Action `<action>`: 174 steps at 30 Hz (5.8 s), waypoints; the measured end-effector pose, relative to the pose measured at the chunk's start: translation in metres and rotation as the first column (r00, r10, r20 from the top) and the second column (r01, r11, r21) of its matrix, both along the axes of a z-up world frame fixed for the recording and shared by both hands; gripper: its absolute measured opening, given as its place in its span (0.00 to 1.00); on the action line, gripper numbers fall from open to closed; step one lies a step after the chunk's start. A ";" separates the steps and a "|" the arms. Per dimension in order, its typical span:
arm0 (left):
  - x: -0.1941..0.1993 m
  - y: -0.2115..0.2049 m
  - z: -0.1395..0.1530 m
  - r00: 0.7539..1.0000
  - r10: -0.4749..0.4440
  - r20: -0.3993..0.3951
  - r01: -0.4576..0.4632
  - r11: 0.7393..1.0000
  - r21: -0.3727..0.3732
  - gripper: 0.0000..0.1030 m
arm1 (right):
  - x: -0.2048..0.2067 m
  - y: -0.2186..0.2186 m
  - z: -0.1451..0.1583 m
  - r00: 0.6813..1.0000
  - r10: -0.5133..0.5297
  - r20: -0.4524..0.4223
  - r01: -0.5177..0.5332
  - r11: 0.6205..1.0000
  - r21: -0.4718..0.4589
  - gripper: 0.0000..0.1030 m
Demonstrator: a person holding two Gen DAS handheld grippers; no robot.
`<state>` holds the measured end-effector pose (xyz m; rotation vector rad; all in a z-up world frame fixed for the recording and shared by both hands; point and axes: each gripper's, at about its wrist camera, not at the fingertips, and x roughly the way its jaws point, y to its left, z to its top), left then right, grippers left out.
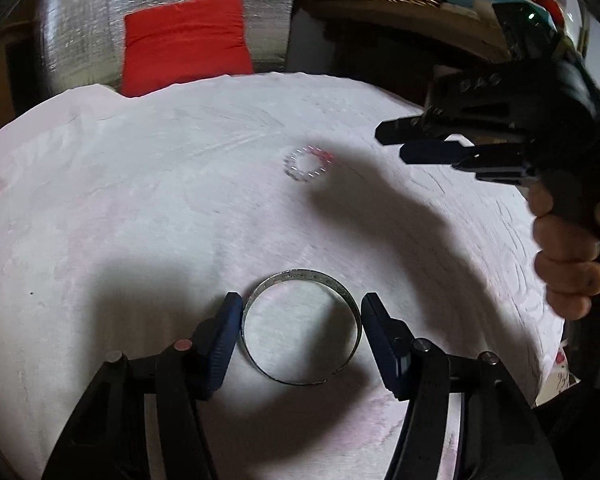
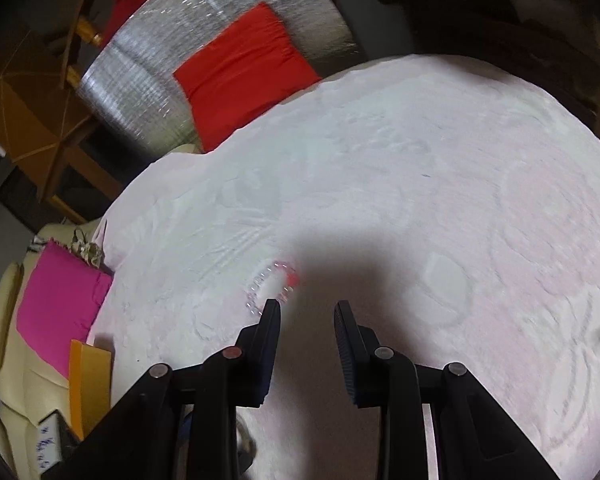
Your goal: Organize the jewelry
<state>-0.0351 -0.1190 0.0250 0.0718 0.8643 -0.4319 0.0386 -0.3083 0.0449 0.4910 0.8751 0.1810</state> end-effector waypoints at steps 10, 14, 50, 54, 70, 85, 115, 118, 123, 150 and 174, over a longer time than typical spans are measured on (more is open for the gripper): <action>0.014 0.052 0.020 0.992 0.123 0.012 -0.123 0.991 -0.045 0.61 | 0.045 0.033 -0.023 0.999 0.010 -0.052 -0.014 0.997 -0.077 0.29; 0.016 0.066 0.022 0.987 0.162 0.014 -0.161 0.986 -0.036 0.61 | 0.053 0.041 -0.030 0.998 -0.019 -0.056 0.011 0.991 -0.134 0.29; 0.034 0.128 0.027 0.931 0.365 0.025 -0.365 0.930 0.028 0.61 | -0.001 0.082 0.002 0.986 0.166 0.025 -0.166 0.986 0.003 0.12; 0.033 0.127 0.027 0.928 0.369 0.042 -0.371 0.927 0.053 0.61 | -0.005 0.088 0.002 0.982 0.185 0.025 -0.185 0.983 -0.022 0.12; 0.035 0.133 0.020 0.921 0.386 0.040 -0.389 0.916 0.102 0.61 | -0.003 0.118 -0.023 0.967 0.243 -0.079 -0.252 0.957 -0.142 0.13; 0.045 0.130 -0.006 0.919 0.391 -0.049 -0.378 0.910 0.168 0.61 | -0.002 0.103 -0.036 0.955 0.255 -0.152 -0.277 0.949 -0.148 0.14; 0.045 0.159 -0.010 0.941 0.267 -0.207 -0.277 0.961 -0.022 0.71 | -0.002 0.109 -0.038 0.946 0.282 -0.162 -0.307 0.939 -0.158 0.17; 0.048 0.153 -0.012 0.940 0.267 -0.210 -0.272 0.962 0.004 0.73 | -0.001 0.108 -0.038 0.943 0.290 -0.163 -0.314 0.938 -0.149 0.17; 0.049 0.146 -0.012 0.944 0.268 -0.194 -0.268 0.963 0.027 0.73 | -0.003 0.101 -0.040 0.939 0.299 -0.170 -0.319 0.943 -0.101 0.18; 0.014 0.128 0.021 0.950 0.312 -0.010 -0.310 0.947 0.086 0.61 | -0.033 0.118 -0.036 0.964 0.248 -0.094 -0.264 0.931 -0.252 0.16; -0.029 0.159 0.036 0.895 0.438 0.087 -0.446 0.888 0.116 0.61 | -0.069 0.147 -0.006 0.962 0.272 -0.014 -0.271 0.946 -0.179 0.15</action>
